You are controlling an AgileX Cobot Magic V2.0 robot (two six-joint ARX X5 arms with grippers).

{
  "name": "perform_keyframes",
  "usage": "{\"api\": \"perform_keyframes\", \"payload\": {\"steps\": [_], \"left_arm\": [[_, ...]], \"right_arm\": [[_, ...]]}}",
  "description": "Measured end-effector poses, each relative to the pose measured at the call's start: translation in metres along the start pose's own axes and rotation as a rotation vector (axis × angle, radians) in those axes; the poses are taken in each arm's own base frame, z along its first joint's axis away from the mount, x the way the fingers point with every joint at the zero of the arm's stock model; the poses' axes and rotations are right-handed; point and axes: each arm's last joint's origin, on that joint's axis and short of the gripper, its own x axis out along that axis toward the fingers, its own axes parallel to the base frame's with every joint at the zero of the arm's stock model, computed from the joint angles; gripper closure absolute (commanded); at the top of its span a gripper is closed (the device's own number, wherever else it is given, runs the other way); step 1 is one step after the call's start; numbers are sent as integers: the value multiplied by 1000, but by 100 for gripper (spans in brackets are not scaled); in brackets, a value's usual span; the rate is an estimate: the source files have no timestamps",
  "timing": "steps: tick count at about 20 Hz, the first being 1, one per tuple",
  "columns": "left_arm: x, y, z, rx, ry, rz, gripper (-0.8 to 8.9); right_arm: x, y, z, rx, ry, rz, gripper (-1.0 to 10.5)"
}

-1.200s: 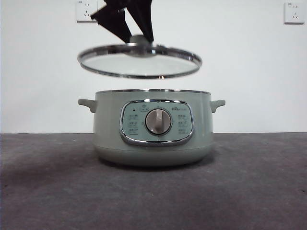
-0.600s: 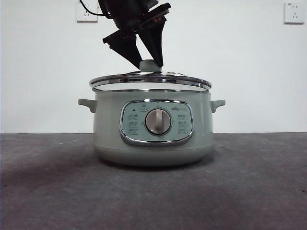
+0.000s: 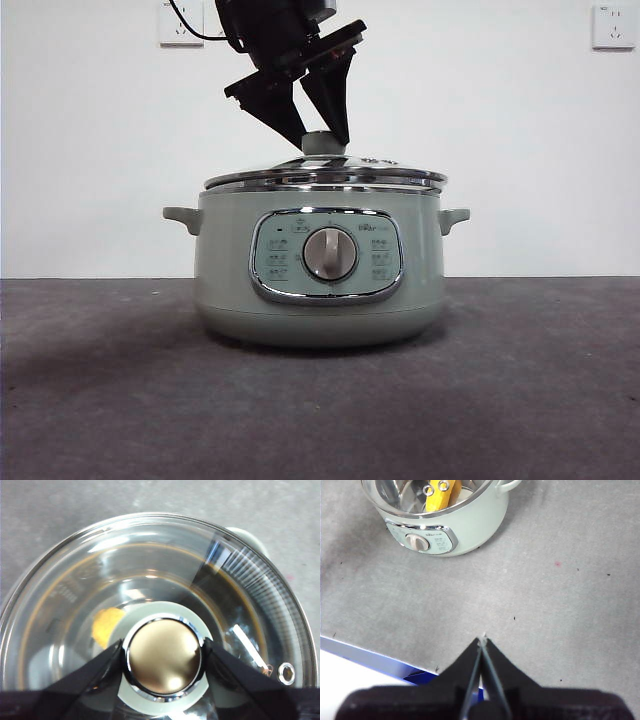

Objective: Pick up the corn,open the lid,put the corn in the pot,close the lid

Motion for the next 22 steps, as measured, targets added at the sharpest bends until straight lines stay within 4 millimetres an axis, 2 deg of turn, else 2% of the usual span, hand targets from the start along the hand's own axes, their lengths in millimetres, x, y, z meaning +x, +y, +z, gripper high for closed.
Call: {"api": "perform_keyframes", "payload": {"steps": [15,16,19,20,22], "left_arm": [[4,10,-1,10,7,-22,811],[4,10,-1,10,7,-22,769],[5,11,-1,9,8,-24,418],[5,11,-1,9,8,-25,360],[6,11,-2,8,13,-28,340]], "right_arm": [[0,0,0,1,0,0,950],[0,0,0,1,0,0,950],[0,0,0,1,0,0,950],[0,0,0,1,0,0,950],[0,0,0,1,0,0,950]]}}
